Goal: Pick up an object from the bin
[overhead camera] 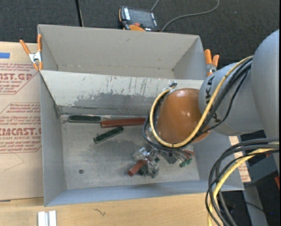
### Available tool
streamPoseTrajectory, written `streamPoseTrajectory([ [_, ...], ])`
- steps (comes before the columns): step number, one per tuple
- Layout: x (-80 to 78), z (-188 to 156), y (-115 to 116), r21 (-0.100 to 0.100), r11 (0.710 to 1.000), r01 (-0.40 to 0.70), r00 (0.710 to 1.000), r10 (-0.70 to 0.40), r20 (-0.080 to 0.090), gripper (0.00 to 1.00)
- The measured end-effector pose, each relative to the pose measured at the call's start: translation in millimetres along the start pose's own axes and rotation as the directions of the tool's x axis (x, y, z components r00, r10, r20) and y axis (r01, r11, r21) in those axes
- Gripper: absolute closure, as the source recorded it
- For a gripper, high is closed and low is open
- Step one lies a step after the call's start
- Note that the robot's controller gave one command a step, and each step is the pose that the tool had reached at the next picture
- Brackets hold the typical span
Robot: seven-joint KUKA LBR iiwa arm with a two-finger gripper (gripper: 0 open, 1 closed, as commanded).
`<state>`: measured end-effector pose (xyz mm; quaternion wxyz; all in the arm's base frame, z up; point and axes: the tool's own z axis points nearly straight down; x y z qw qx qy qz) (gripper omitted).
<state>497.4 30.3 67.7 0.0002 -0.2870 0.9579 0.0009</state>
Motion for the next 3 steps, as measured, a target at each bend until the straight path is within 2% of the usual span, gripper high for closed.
streamPoseTrajectory([
  [1,-1.6,-56.5,0.3,0.003,1.0,0.0,1.0,0.0,0.004,1.0],
  [3,-4.3,-117.9,1.6,0.003,1.0,0.002,1.0,-0.002,0.003,1.0],
])
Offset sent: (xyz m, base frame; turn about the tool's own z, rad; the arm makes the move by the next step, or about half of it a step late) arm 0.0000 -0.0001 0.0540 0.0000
